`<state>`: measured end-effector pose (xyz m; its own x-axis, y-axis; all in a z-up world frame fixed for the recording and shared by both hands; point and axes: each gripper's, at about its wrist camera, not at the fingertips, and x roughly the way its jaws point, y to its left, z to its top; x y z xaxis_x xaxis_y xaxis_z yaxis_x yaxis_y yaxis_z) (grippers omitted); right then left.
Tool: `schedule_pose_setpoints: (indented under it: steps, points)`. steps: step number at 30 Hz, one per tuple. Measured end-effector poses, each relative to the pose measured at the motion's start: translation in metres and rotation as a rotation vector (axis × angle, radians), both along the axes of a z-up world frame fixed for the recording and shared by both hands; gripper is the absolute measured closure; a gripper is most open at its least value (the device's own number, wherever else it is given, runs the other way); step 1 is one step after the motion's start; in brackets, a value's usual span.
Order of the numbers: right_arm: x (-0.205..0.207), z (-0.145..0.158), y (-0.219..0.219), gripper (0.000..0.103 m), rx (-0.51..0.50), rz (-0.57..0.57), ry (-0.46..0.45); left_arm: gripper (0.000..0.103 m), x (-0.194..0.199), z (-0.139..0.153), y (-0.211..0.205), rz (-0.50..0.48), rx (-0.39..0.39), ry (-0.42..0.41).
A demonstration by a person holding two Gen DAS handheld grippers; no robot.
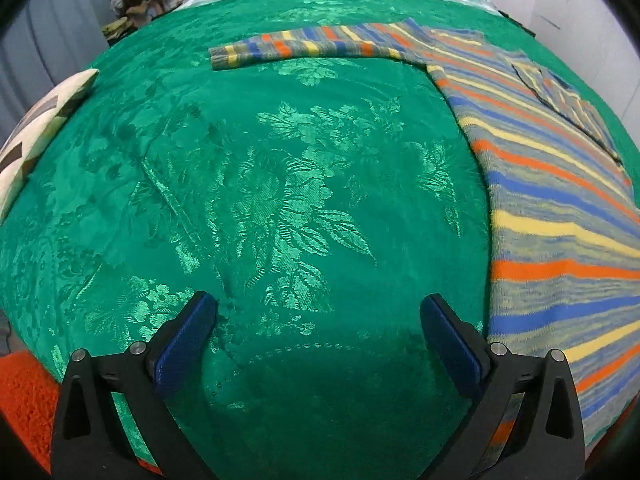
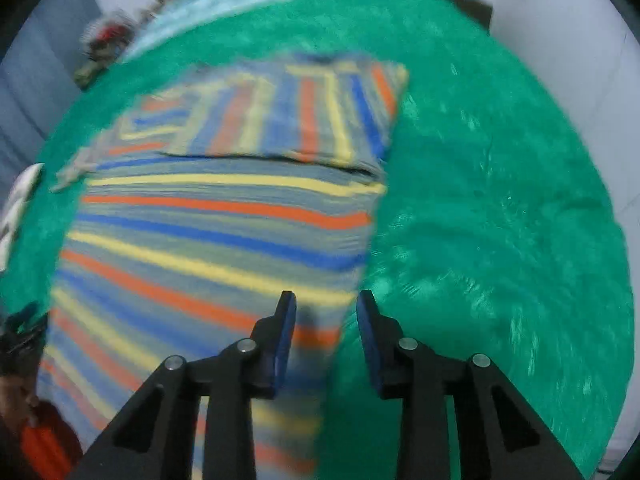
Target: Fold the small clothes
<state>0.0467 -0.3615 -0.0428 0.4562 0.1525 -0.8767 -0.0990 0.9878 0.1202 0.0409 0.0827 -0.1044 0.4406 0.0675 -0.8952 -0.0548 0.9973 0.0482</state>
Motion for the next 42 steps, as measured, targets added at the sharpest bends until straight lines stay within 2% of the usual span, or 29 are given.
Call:
schedule_pose_setpoints:
  steps: [2,4,7,9,11,14,17,19,21,22,23,24,26,28,31,34,37,38,39,40,42]
  points:
    - [-0.025,0.008,0.022,0.053,0.037,0.06,-0.034,0.001,0.001,0.005,0.001,0.01,-0.01,0.025]
    - [-0.044,0.002,0.051,0.049,0.035,0.12,-0.034,0.002,0.001,0.016,0.005,0.021,-0.046,0.024]
    - [-0.065,-0.034,0.081,0.049,-0.079,0.147,0.015,0.001,0.016,0.048,0.026,0.055,-0.179,-0.033]
    - [-0.072,-0.057,0.082,0.048,-0.087,0.115,0.051,0.001,0.039,0.065,0.045,0.095,-0.257,-0.059]
    - [-0.075,-0.056,0.081,0.042,-0.081,0.095,0.028,0.001,0.078,0.074,0.078,0.187,-0.353,-0.078]
    - [-0.072,-0.059,0.086,0.037,-0.078,0.116,0.037,0.002,0.138,0.061,0.122,0.305,-0.455,-0.071]
    - [-0.072,-0.063,0.091,0.033,-0.088,0.125,0.022,0.006,0.185,0.033,0.147,0.421,-0.432,-0.033]
    - [-0.067,-0.071,0.1,0.03,-0.113,0.137,0.013,0.023,0.202,0.019,0.151,0.453,-0.419,-0.025]
    - [-0.068,-0.075,0.108,0.028,-0.126,0.141,0.006,0.035,0.218,0.008,0.151,0.469,-0.422,-0.041]
    - [-0.068,-0.076,0.109,0.027,-0.132,0.14,0.003,0.048,0.224,0.007,0.15,0.47,-0.425,-0.066]
    - [-0.067,-0.077,0.111,0.025,-0.134,0.139,0.002,0.064,0.228,0.007,0.149,0.464,-0.432,-0.079]
    - [-0.066,-0.077,0.112,0.025,-0.134,0.138,0.002,0.103,0.236,0.008,0.147,0.454,-0.435,-0.072]
    - [-0.066,-0.077,0.111,0.024,-0.129,0.135,0.004,0.102,0.243,0.023,0.136,0.422,-0.41,-0.1]
    - [-0.066,-0.077,0.11,0.024,-0.123,0.133,0.006,0.102,0.251,0.056,0.108,0.312,-0.374,-0.158]
    - [-0.067,-0.077,0.112,0.023,-0.123,0.131,0.006,0.102,0.258,0.117,0.031,0.057,-0.333,-0.235]
    - [-0.068,-0.077,0.112,0.023,-0.122,0.132,0.004,0.102,0.259,0.162,-0.052,-0.168,-0.372,-0.277]
    - [-0.068,-0.077,0.112,0.023,-0.118,0.133,0.003,0.097,0.258,0.175,-0.127,-0.318,-0.403,-0.261]
    - [-0.068,-0.077,0.113,0.023,-0.117,0.134,0.002,0.089,0.259,0.171,-0.154,-0.353,-0.42,-0.236]
    - [-0.069,-0.077,0.113,0.023,-0.116,0.134,0.002,0.053,0.264,0.165,-0.17,-0.372,-0.428,-0.198]
    - [-0.069,-0.077,0.113,0.023,-0.114,0.133,0.002,0.024,0.268,0.158,-0.182,-0.377,-0.425,-0.155]
    - [-0.07,-0.077,0.113,0.023,-0.112,0.134,0.002,0.025,0.276,0.146,-0.189,-0.344,-0.405,-0.144]
